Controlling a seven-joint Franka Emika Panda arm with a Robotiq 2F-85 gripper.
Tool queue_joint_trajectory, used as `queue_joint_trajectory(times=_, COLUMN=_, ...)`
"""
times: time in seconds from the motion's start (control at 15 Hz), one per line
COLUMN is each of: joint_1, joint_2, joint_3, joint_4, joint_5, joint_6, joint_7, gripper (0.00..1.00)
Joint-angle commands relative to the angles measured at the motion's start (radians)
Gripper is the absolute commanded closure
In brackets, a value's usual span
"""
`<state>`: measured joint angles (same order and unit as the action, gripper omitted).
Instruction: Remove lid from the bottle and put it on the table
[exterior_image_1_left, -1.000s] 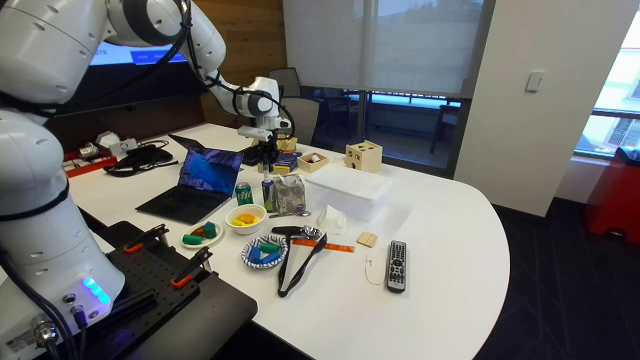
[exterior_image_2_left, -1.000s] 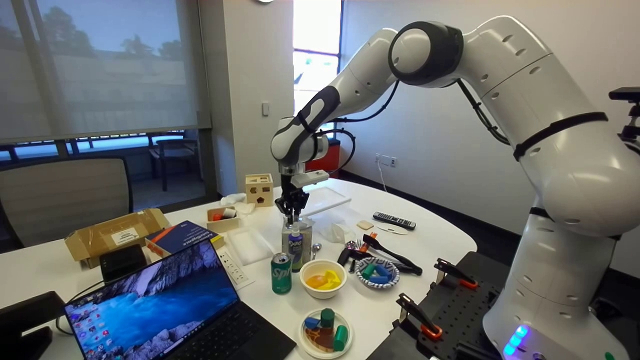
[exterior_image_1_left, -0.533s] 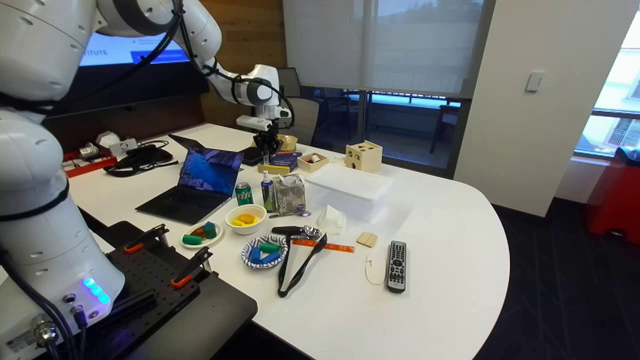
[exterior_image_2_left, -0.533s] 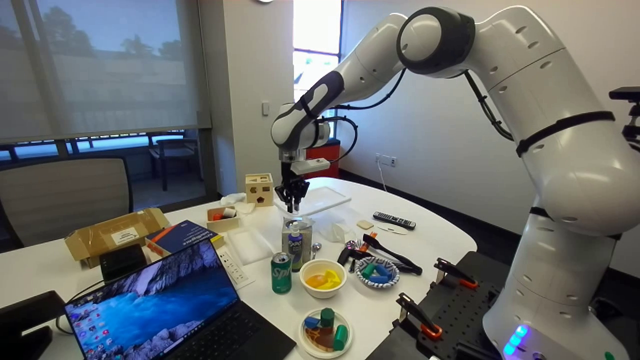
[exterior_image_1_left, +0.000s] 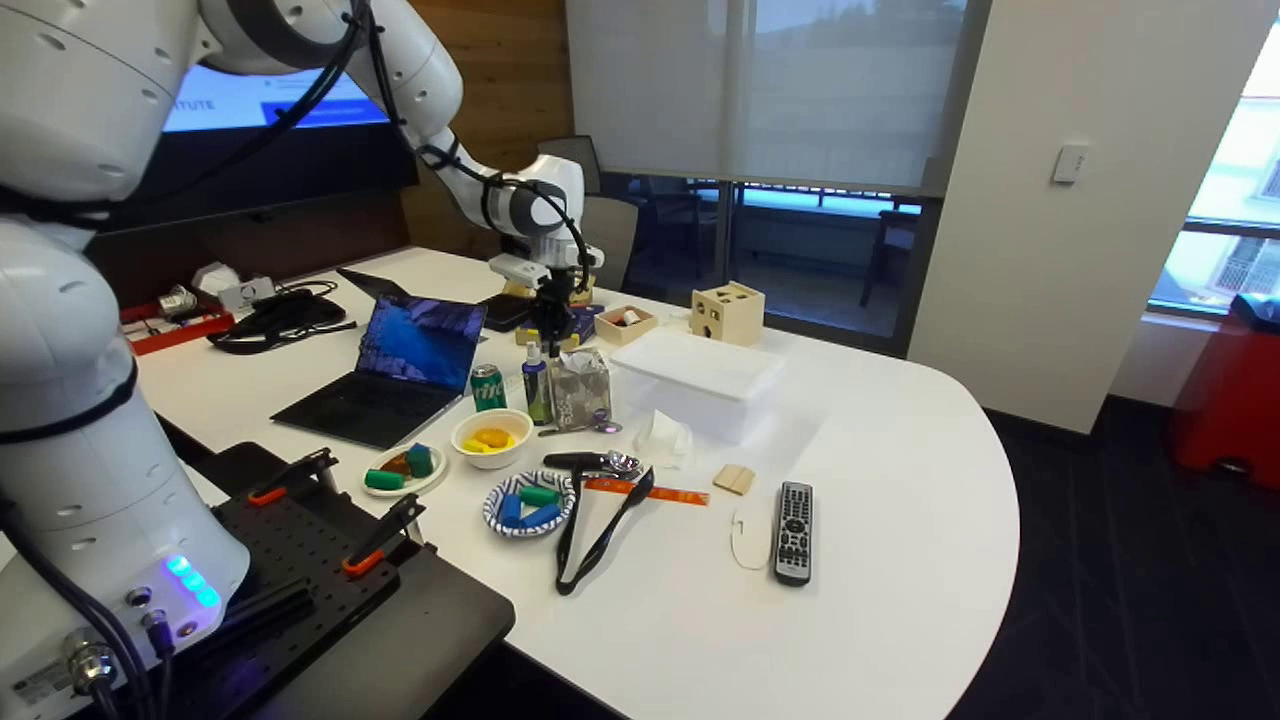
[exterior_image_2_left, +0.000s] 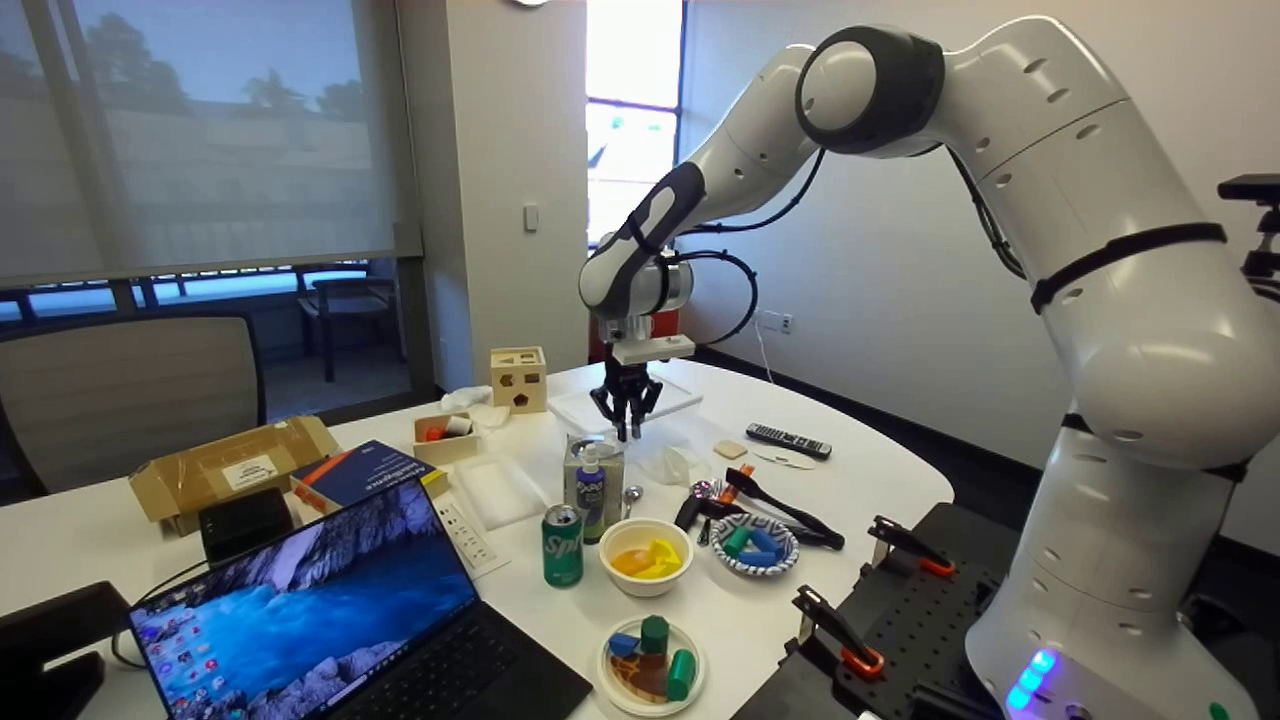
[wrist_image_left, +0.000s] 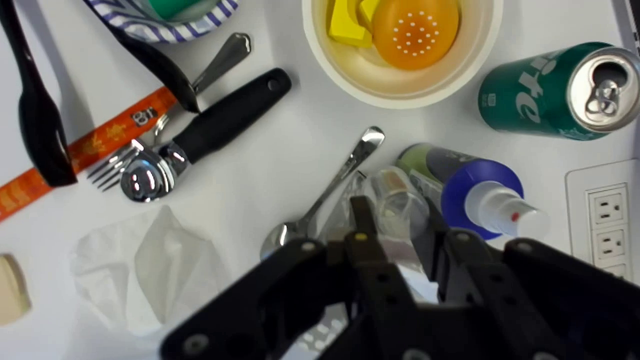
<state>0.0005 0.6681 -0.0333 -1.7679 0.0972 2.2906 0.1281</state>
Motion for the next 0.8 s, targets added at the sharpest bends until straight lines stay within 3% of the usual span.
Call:
queue_joint_trajectory(times=0.0, joint_1=-0.043, joint_2=0.061, joint_3=0.011, joint_4=0.002, joint_5=0.068, joint_6=0.048, joint_7=0.022, gripper=0.94)
queue_joint_trajectory(times=0.73, joint_1=-0.074, joint_2=0.284, joint_3=-0.033, joint_4=0.148, joint_5=0.105, joint_6=0.062, joint_7=0.157, gripper=0.94)
